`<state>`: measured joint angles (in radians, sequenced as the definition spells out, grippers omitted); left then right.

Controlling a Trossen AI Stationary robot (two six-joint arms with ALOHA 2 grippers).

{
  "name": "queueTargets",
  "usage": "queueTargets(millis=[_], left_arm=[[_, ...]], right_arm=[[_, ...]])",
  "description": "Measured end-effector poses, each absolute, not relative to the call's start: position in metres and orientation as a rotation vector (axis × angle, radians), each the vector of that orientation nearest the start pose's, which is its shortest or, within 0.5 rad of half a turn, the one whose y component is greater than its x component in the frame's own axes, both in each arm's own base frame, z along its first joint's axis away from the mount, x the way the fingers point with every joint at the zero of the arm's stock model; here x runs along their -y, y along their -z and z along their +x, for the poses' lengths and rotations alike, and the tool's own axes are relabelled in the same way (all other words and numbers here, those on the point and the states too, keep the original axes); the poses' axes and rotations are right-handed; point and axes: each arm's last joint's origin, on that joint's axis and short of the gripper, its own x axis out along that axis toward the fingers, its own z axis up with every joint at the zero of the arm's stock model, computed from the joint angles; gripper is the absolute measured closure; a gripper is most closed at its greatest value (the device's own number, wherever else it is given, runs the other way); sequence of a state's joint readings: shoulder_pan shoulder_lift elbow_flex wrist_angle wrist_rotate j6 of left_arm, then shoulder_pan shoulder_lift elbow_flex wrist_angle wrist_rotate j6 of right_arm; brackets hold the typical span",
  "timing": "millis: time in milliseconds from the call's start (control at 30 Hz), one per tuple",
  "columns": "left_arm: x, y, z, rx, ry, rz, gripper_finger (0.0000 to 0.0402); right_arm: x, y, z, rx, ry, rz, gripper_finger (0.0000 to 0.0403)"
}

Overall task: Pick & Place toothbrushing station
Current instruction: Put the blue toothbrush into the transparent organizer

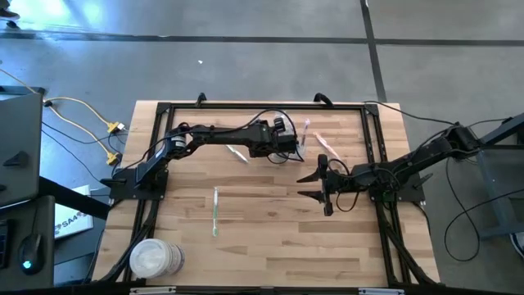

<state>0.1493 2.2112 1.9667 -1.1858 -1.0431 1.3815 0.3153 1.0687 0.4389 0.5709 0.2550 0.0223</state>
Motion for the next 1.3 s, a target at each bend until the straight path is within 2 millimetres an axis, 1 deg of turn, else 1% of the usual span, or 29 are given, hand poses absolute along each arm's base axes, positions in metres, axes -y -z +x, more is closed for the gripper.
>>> queueTargets(millis=[67,133,300,500,600,867,967,1100,1300], left_arm=[[-0.091,-0.233,0.434,-1.919,0.125,1.636,0.0400],[-0.090,-0.233,0.433,-1.932,0.160,1.660,0.0400],[-0.083,-0.234,0.435,-1.942,0.174,1.724,0.0400],[-0.076,-0.233,0.437,-1.913,0.208,1.724,0.0393],[-0.073,-0.232,0.437,-1.891,0.232,1.715,0.0371],[-0.072,-0.232,0.437,-1.880,0.247,1.708,0.0284],[-0.072,-0.232,0.437,-1.885,0.240,1.712,0.0259],[-0.071,-0.234,0.437,-1.915,0.196,1.745,0.0242],[-0.066,-0.241,0.438,-1.896,0.167,1.764,0.0238]], right_arm=[[-0.062,-0.233,0.213,-0.058,-0.060,0.005,0.0251],[-0.062,-0.233,0.213,-0.060,-0.060,0.005,0.0251],[-0.062,-0.232,0.213,-0.071,-0.059,0.002,0.0251],[-0.062,-0.232,0.213,-0.072,-0.059,0.001,0.0251],[-0.062,-0.232,0.213,-0.072,-0.059,0.001,0.0251],[-0.062,-0.232,0.213,-0.072,-0.059,0.002,0.0251],[-0.062,-0.232,0.213,-0.072,-0.059,0.001,0.0251],[-0.062,-0.231,0.213,-0.077,-0.059,0.000,0.0251],[-0.062,-0.231,0.213,-0.078,-0.059,0.000,0.0251]])
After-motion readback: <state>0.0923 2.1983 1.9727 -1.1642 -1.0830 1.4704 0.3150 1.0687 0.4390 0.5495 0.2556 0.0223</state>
